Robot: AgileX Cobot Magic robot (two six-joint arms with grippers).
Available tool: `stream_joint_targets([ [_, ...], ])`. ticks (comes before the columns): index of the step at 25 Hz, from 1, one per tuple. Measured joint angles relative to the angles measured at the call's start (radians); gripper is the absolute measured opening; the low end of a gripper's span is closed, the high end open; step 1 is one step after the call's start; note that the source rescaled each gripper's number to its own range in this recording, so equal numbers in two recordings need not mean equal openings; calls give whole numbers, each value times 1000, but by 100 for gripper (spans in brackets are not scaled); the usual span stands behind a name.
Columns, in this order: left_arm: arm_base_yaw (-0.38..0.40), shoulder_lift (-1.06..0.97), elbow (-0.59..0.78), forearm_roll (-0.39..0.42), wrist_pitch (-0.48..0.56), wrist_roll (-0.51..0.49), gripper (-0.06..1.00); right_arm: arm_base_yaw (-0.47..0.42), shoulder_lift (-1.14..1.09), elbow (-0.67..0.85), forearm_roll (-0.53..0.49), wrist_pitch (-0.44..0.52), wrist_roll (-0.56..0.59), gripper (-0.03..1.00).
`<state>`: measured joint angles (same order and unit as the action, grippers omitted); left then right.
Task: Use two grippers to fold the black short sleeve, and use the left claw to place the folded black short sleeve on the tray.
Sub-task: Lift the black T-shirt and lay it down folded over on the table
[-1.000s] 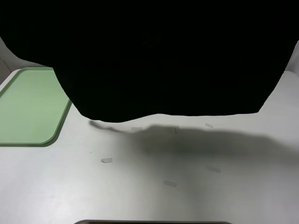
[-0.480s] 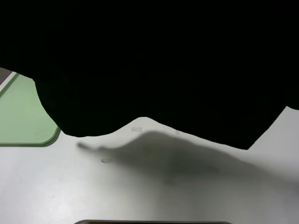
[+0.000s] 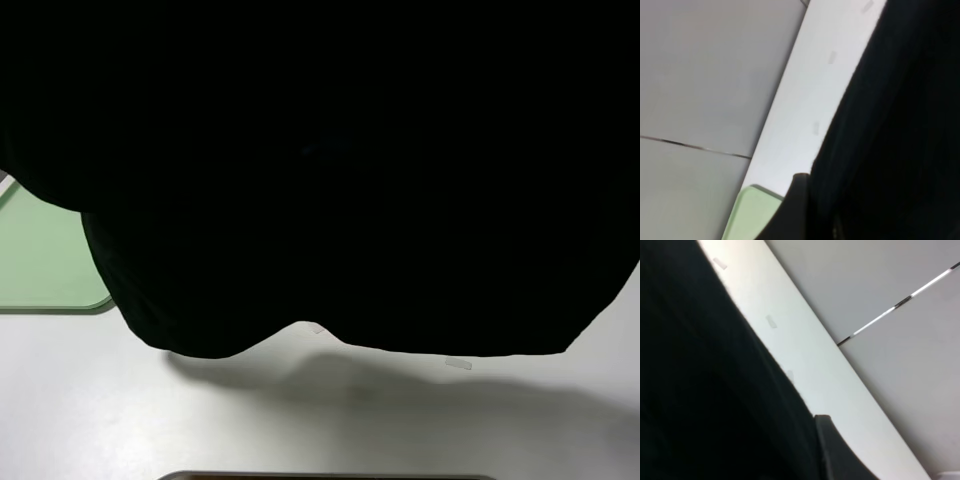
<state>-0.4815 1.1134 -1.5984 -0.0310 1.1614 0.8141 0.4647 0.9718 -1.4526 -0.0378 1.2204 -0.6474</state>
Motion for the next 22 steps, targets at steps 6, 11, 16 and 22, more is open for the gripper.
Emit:
stream_joint_targets([
  [6, 0, -22, 52, -8, 0, -18, 0, 0, -25, 102, 3, -1, 1, 0],
  [11, 0, -46, 57, -48, 0, -26, 0, 0, -75, 159, 11, -4, 7, 0],
  [16, 0, -60, 59, -80, 0, -27, 0, 0, -125, 163, 14, -7, 29, 0],
  [22, 0, -94, 107, -89, 0, -44, 0, 0, -160, 175, 38, -6, 45, 0],
])
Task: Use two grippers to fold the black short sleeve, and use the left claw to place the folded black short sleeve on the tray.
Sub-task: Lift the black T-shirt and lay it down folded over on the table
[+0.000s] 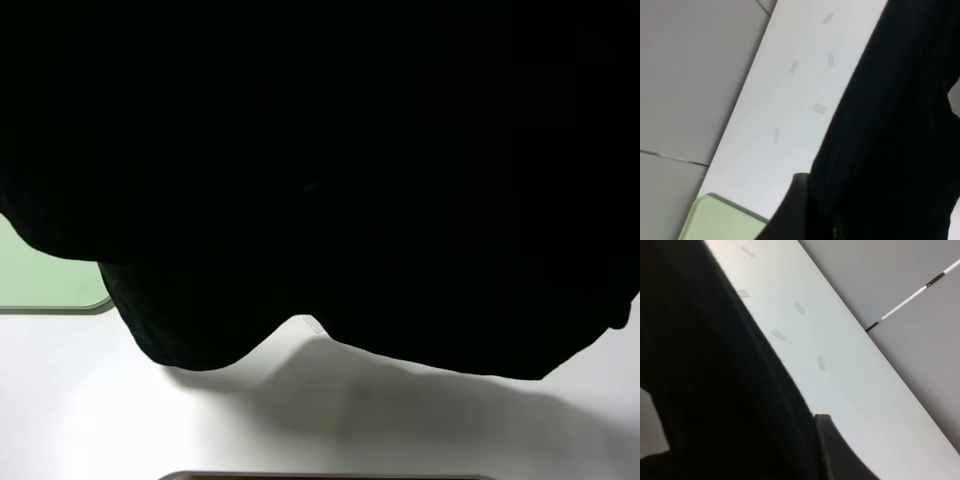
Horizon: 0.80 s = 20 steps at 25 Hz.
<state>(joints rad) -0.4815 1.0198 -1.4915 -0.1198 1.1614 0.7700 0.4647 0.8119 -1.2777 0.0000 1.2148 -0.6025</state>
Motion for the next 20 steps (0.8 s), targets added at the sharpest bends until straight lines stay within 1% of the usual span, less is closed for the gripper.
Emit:
stream_joint_targets([
  [3, 0, -24, 25, -13, 0, -17, 0, 0, -3, 1, 9, 1, 10, 0],
  [6, 0, -44, 77, -21, 0, -23, 0, 0, -3, 16, 0, -1, 11, 0],
  [8, 0, -44, 127, -22, 1, -24, 0, 1, 4, 52, -33, -2, 11, 0],
  [11, -1, -33, 222, 9, -14, -25, 0, 3, 48, 112, -100, -6, 10, 0],
  [14, -3, 0, 286, 68, -105, -25, 0, 3, 138, 134, -159, -29, 10, 0],
  [16, -5, 44, 304, 120, -174, -25, 0, 3, 200, 137, -207, -75, 10, 0],
  [18, -5, 108, 308, 189, -234, -26, 0, -18, 266, 137, -241, -163, 10, 0],
  [20, -5, 173, 308, 266, -307, -26, 0, -57, 330, 137, -259, -259, 10, 0],
])
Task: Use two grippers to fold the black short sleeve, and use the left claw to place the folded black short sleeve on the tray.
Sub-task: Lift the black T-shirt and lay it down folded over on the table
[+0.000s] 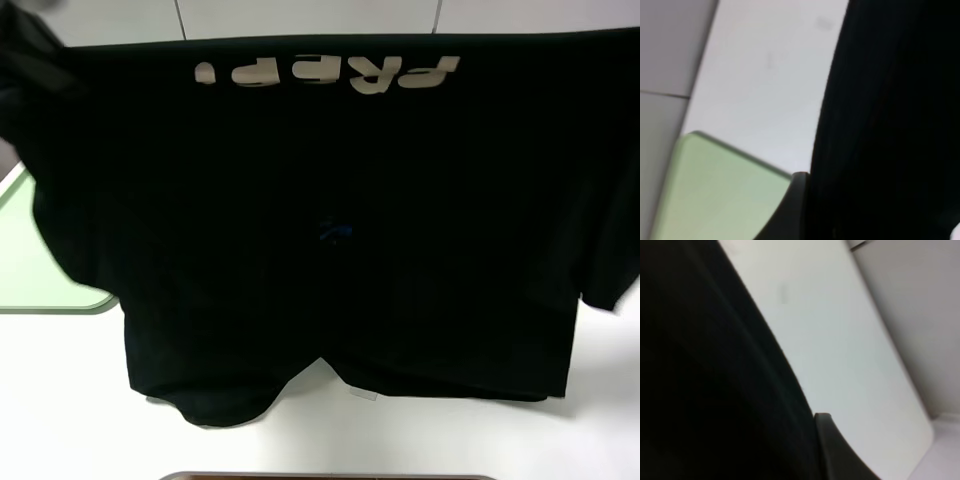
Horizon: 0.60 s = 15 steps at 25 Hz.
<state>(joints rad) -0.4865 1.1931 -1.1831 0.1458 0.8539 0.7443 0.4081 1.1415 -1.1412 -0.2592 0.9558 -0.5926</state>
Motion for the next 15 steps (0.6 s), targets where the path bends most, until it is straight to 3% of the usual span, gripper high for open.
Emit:
stream_joint_targets([
  [6, -1, 182, 2, 222, -234, -71, 0, -125, 178, 0, -17, -269, -20, 0],
  [15, -4, 400, 2, 485, -435, -255, 0, -200, 366, 0, -72, -489, -71, 0],
])
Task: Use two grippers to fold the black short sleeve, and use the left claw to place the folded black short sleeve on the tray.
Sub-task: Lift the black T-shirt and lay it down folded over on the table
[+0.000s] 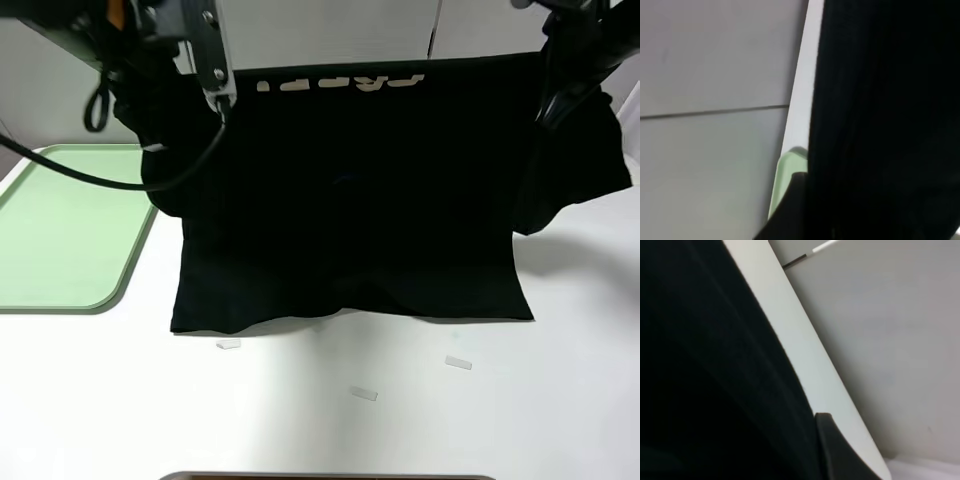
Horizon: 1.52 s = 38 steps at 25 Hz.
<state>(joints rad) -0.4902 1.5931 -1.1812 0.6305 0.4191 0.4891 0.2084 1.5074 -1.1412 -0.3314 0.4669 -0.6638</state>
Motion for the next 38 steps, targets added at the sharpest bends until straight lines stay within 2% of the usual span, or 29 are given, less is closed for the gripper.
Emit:
stream_joint_targets([
  [5, 26, 76, -4, 43, -71, -90, 0, 0, 34, 0, -36, -61, -3, 0],
  [10, 41, 110, -5, 47, -143, -111, 0, -22, 54, 0, -39, -87, -3, 0],
  [17, 86, 165, -5, 49, -287, -113, 0, -69, 105, 0, -32, -185, -3, 0],
  [23, 92, 219, -5, 55, -316, -166, 0, -69, 143, 0, -27, -184, -3, 0],
  [27, 84, 225, -5, 55, -309, -236, 0, -69, 143, 0, 12, -100, -3, 0],
  [31, 37, 225, -5, 35, -214, -247, 0, -69, 143, 0, 74, 41, -3, 0],
  [34, 13, 225, 2, -33, -152, -248, 0, -69, 143, 0, 116, 154, -3, 0],
  [38, 7, 225, 14, -154, -67, -236, 0, -69, 143, 0, 175, 255, -4, 0],
])
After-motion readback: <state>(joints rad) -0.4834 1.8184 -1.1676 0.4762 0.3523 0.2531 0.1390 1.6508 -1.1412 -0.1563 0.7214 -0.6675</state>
